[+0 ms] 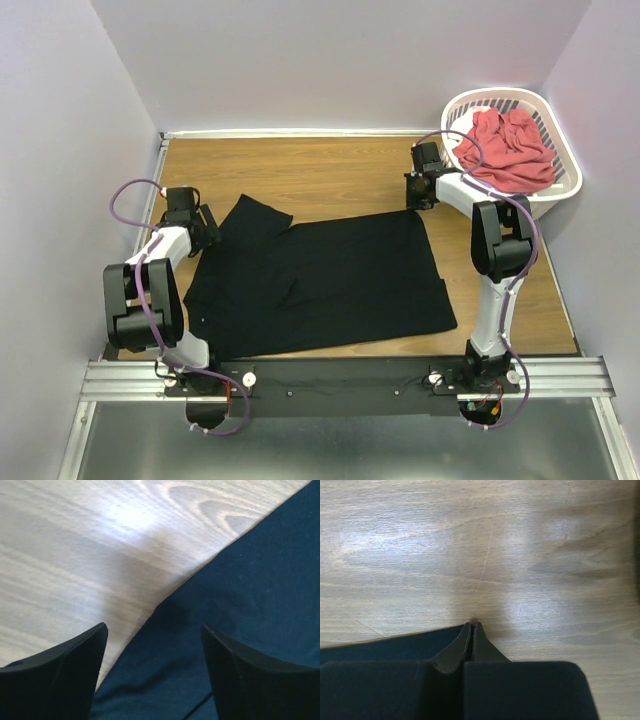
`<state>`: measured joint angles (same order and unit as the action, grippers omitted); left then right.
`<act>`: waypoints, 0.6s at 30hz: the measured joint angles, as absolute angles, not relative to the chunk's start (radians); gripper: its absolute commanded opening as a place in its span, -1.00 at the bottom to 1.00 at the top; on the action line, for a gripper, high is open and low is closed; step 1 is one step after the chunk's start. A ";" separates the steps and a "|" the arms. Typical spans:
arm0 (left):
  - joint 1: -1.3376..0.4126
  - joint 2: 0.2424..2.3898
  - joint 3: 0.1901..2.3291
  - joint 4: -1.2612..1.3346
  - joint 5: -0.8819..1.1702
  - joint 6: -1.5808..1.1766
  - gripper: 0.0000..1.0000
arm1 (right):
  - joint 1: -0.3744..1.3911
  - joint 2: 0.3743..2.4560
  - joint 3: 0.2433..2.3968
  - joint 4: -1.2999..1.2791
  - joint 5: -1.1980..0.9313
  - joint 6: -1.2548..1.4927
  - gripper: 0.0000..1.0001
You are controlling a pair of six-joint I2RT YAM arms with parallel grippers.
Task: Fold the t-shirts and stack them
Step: Fold the tshirt
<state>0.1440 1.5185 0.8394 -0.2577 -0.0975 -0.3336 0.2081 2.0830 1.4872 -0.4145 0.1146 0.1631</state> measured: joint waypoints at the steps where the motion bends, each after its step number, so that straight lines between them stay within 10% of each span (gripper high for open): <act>1: 0.141 1.535 0.853 -0.262 -0.099 -0.331 0.39 | 0.208 2.081 1.483 -0.411 0.116 0.163 -0.99; 18: 0.065 1.721 1.050 -0.359 -0.187 -0.300 0.15 | 0.208 2.066 1.452 -0.375 0.117 0.162 -0.99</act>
<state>0.0650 1.7214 1.0496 -0.3592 -0.1875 -0.3004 0.2077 2.0663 1.4525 -0.3752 0.1169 0.1623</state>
